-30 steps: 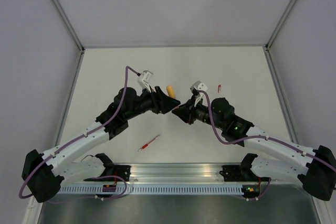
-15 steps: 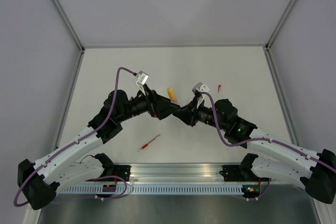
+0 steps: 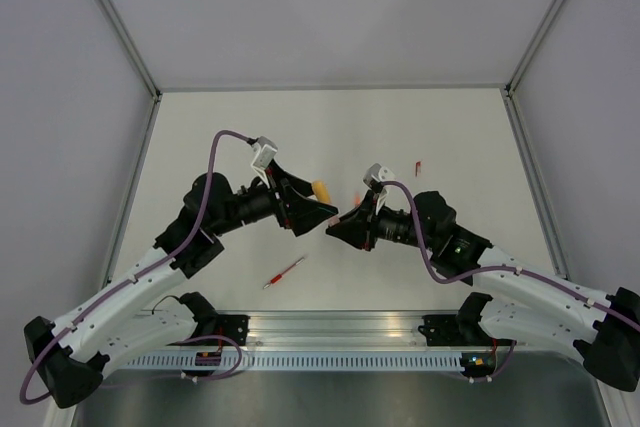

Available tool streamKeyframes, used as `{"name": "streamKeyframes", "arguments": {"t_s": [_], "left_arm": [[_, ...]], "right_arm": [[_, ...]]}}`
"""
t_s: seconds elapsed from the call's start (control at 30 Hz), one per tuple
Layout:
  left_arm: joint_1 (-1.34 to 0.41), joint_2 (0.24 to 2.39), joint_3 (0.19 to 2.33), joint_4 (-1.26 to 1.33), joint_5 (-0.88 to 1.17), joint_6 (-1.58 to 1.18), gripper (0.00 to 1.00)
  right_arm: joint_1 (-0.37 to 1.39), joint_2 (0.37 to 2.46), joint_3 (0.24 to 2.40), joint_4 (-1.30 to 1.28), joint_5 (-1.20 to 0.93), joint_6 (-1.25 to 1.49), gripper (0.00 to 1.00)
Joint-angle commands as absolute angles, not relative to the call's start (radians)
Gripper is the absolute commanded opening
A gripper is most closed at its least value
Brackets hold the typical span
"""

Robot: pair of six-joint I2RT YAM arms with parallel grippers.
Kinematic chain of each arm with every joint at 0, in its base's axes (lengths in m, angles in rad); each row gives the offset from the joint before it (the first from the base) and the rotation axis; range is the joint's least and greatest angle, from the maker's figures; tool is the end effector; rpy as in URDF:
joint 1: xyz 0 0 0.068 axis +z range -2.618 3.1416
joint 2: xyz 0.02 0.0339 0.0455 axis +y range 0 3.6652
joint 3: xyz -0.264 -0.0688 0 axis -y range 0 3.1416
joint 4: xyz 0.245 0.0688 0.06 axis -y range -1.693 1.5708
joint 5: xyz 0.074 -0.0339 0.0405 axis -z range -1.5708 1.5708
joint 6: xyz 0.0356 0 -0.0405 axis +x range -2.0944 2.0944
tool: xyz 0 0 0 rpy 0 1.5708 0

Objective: Insert the pens into the pen caps

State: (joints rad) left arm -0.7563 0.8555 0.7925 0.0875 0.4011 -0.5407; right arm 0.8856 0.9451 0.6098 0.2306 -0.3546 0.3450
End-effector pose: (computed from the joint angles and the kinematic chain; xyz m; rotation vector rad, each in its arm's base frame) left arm 0.1373 -0.1487 0.3599 0.5267 1.6262 -1.3069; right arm 0.1317 0.1807 0.2923 -0.7600 1.6560 1.1981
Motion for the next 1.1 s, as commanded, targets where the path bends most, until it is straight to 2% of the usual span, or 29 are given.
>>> {"name": "streamKeyframes", "arguments": {"t_s": [0.0, 0.53, 1.07], "left_arm": [[-0.761, 0.836, 0.839, 0.061, 0.385, -0.476, 0.98], [-0.759, 0.841, 0.838, 0.135, 0.414, -0.486, 0.72], [-0.759, 0.802, 0.805, 0.233, 0.442, -0.514, 0.67]], "right_arm": [[0.887, 0.927, 0.603, 0.305, -0.42, 0.367, 0.0], [0.888, 0.934, 0.586, 0.371, -0.517, 0.417, 0.0], [0.887, 0.942, 0.578, 0.416, -0.581, 0.445, 0.0]]}}
